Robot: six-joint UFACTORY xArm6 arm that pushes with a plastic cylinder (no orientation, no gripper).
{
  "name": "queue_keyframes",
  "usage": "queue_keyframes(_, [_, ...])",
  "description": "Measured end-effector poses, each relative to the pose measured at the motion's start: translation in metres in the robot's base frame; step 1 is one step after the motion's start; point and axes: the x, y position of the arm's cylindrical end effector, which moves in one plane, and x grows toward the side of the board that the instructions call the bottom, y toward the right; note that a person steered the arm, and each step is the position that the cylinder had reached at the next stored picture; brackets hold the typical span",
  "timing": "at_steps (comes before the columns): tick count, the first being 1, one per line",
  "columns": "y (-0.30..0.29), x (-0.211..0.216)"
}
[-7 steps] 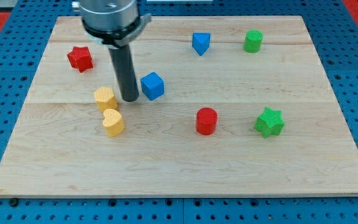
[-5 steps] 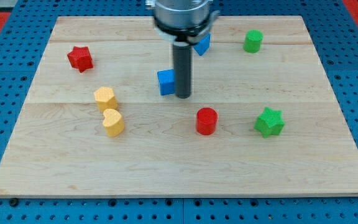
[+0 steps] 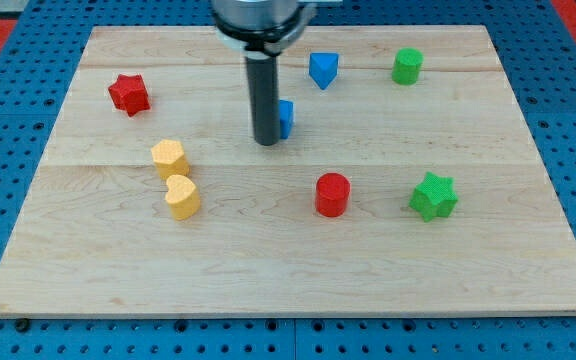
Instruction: Place the blue cube diagonally top left to red circle
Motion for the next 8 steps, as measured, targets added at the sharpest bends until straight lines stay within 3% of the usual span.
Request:
queue_keyframes(2, [0.052, -0.011])
queue_keyframes(4, [-0.009, -0.020])
queue_keyframes(6, [0.006, 0.005])
queue_keyframes(8, [-0.048, -0.001])
